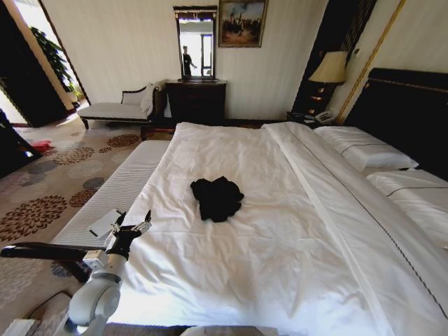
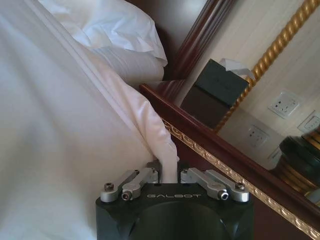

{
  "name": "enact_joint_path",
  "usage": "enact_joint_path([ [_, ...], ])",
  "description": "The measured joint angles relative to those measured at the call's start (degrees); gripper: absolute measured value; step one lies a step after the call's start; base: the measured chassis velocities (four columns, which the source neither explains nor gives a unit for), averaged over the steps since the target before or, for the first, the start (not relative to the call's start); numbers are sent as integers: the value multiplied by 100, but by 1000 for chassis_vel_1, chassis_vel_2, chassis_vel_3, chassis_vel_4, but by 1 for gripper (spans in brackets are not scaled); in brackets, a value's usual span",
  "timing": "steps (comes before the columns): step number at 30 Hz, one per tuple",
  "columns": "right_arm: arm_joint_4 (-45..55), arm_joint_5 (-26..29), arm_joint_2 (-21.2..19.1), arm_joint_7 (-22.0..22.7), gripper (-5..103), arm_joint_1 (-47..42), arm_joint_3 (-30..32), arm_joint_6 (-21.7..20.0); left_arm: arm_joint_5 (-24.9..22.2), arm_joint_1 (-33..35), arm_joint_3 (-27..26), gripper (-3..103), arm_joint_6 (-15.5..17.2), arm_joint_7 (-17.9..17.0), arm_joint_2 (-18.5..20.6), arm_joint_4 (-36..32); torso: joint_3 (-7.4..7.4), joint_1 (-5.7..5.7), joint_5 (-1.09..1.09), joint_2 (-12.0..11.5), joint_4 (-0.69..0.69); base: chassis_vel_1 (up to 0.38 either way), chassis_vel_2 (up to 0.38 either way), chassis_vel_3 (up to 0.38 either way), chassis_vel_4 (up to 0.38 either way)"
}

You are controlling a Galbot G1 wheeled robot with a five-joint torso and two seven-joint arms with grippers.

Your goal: Fold the clothes on the bed.

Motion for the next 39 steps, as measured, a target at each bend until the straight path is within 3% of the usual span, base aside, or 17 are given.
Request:
enact_joint_path([
  [3, 3, 37, 5, 7, 30, -3, -4, -27, 0, -6, 2, 100, 0, 0, 12, -3, 0, -1, 0, 0, 2, 0, 0, 0, 0],
  [5, 6, 54, 11, 12, 30, -6, -3, -32, 0, -8, 4, 100, 0, 0, 15, -2, 0, -1, 0, 0, 4, 0, 0, 0, 0],
  [12, 173, 175, 22, -30, 62, -102, 78, -2, -6, -19, 11, 100, 0, 12, 20, 22, 0, -1, 1, 0, 7, 0, 0, 0, 0],
  [16, 396, 384, 38, -81, 73, -193, 128, 20, -4, -17, 13, 100, 0, 14, 15, 22, 0, -1, 0, 0, 9, 0, 0, 0, 0],
  [20, 743, 659, 90, -296, 84, -345, 148, 232, 31, -15, 2, 100, -12, 15, 22, 25, 0, 0, 0, 0, 8, 0, 0, 0, 0],
  [21, 977, 761, 140, -483, 94, -429, 137, 488, 48, -12, -3, 100, -17, 15, 37, 30, 0, 0, 0, 0, 8, 0, 0, 0, 0],
  [28, 2342, 1336, 405, -914, 100, -822, 126, 790, 71, 7, -12, 100, -10, 1, 68, -60, 0, 0, 0, 0, 8, 0, 0, 0, 0],
  [39, 4266, 1611, 676, -1027, 100, -1188, -363, 920, 144, 88, -44, 100, -8, -20, 87, -161, 0, 0, -1, 0, 9, 0, 0, 0, 0],
])
